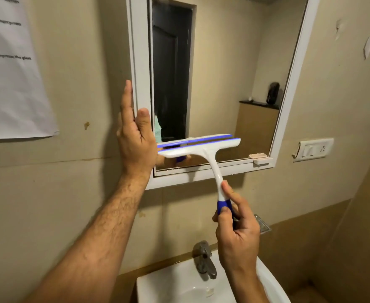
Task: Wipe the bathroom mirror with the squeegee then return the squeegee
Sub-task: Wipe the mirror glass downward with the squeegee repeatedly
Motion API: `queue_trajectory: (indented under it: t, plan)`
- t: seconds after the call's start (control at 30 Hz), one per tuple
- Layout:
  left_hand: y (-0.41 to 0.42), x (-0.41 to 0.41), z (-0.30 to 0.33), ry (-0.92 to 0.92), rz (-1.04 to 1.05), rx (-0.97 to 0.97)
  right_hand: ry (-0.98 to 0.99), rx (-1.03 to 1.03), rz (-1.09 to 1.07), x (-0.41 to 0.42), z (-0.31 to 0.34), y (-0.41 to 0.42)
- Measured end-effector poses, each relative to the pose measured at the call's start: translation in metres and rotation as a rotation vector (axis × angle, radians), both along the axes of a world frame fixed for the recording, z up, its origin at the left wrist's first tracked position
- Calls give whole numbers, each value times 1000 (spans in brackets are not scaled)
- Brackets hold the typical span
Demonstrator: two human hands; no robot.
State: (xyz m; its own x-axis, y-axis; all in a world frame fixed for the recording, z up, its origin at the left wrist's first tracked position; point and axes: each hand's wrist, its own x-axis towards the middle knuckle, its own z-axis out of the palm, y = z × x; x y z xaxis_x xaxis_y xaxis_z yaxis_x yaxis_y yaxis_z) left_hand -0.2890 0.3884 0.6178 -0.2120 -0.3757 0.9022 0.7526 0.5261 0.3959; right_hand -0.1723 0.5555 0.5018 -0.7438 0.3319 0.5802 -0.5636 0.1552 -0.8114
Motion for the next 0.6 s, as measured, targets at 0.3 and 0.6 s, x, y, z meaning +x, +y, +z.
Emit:
queue_trajectory:
  t: [0.3, 0.6]
  plan:
    - [-5, 2, 2, -26, -4, 19, -74, -39, 13, -1, -11, -8]
    - [-6, 5, 1, -13, -36, 9, -141, 6, -24, 13, -9, -6]
